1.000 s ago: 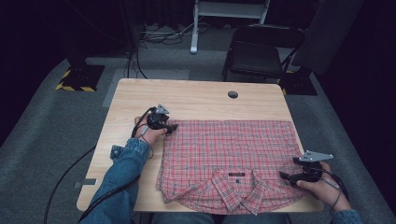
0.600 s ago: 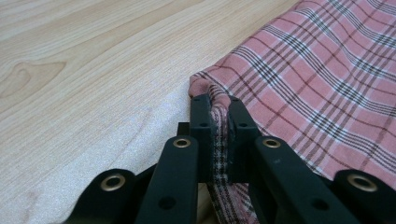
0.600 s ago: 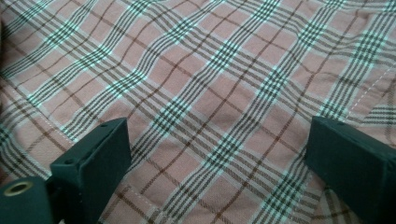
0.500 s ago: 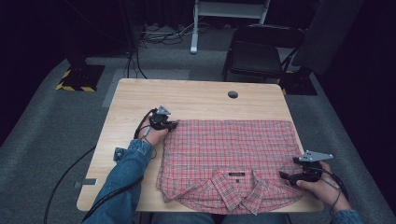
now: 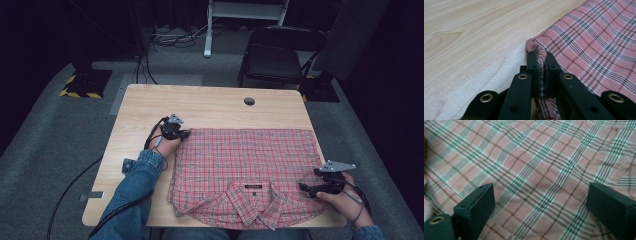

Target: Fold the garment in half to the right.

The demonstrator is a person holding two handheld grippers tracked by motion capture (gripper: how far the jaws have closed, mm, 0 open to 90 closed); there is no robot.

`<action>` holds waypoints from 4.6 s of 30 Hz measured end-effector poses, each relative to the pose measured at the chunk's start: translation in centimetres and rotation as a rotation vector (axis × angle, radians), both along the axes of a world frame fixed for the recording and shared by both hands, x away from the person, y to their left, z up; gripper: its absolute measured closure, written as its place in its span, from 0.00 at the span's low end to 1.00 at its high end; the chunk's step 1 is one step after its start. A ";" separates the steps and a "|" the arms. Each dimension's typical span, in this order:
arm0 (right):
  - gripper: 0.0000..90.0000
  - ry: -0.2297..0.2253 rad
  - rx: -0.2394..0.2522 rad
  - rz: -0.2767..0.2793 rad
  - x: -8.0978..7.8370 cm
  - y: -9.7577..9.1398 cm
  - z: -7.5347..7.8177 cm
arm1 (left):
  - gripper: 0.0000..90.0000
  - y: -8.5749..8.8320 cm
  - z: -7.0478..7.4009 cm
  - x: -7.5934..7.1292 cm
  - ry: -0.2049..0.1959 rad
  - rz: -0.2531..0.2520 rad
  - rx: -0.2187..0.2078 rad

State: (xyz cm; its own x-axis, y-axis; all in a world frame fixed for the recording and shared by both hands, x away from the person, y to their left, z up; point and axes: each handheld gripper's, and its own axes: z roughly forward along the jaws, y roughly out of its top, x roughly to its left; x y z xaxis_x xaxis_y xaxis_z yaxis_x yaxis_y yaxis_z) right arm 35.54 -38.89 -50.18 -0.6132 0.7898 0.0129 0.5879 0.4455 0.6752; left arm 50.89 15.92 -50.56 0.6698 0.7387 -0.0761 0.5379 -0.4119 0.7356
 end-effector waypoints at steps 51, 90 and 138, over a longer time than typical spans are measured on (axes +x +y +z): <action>0.11 -0.190 0.098 0.223 0.7 15.8 10.4 | 0.94 0.1 0.0 0.1 0.010 0.001 -0.013; 0.12 -0.180 0.180 0.424 -0.4 29.3 7.5 | 0.94 0.1 0.0 0.1 0.015 -0.002 -0.016; 0.26 -0.019 0.156 0.468 -4.0 37.9 1.0 | 0.94 0.1 0.0 0.1 0.010 0.000 -0.015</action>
State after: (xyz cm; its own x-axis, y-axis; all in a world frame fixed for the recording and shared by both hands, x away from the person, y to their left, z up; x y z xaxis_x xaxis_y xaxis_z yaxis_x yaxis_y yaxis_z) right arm 31.55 -0.95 -49.21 -0.9029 0.4193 0.0944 0.3358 0.5512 0.7638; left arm 51.01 16.02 -50.60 0.6685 0.7377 -0.0943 0.5457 -0.4005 0.7361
